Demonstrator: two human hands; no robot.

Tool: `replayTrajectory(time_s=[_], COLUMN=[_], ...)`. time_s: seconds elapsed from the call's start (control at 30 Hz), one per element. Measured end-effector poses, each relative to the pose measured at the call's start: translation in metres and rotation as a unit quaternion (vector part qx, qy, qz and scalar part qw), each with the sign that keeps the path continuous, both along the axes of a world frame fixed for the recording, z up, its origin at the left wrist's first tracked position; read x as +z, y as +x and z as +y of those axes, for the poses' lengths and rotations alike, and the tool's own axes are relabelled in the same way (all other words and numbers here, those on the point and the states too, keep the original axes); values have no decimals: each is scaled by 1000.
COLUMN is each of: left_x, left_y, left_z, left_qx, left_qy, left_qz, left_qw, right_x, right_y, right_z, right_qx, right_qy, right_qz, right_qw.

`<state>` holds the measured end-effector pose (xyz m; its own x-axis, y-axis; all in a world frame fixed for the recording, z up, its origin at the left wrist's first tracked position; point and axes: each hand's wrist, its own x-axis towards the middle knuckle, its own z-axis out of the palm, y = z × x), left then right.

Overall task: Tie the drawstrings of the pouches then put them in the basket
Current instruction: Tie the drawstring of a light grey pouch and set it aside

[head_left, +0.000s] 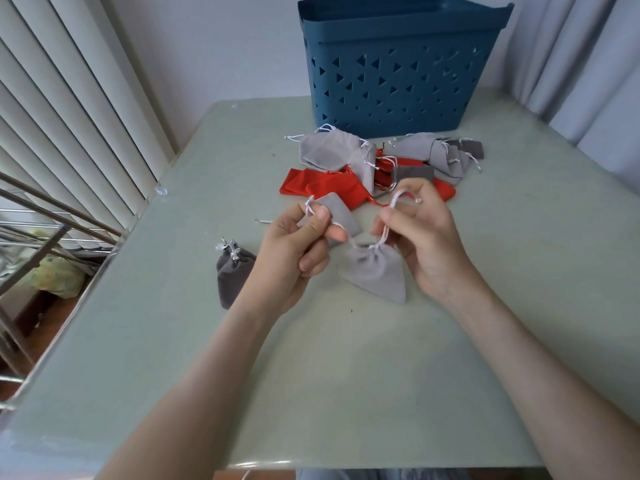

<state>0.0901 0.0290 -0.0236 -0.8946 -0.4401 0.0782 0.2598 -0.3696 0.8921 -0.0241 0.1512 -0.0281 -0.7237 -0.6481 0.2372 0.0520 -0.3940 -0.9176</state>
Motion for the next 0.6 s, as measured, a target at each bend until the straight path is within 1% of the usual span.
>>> replayTrajectory(time_s=[0.1,0.17,0.23,0.33,0.4,0.6], left_x=[2,0,-3,-5,-5,-9], left_y=[1,0,-1,0,-1,-3], left_z=[2,0,-2,-2,-1,0], left_qx=[-30,-31,-30,-36,-35,31], left_qy=[23,17,-1,-34,-71,-183], left_qz=[5,8,7,7,1,-40], left_qw=[999,999,1000,999,997,982], right_x=[-6,-9,-11,-13,-13,-10], right_y=[4,7,7,8,8,11], right_z=[-1,-3,-3,-4,-4,-3], right_qx=[83,125,146,154,146,150], right_qy=[69,105,119,124,136,123], right_qz=[41,57,66,58,61,74], right_qw=[993,985,980,978,978,978])
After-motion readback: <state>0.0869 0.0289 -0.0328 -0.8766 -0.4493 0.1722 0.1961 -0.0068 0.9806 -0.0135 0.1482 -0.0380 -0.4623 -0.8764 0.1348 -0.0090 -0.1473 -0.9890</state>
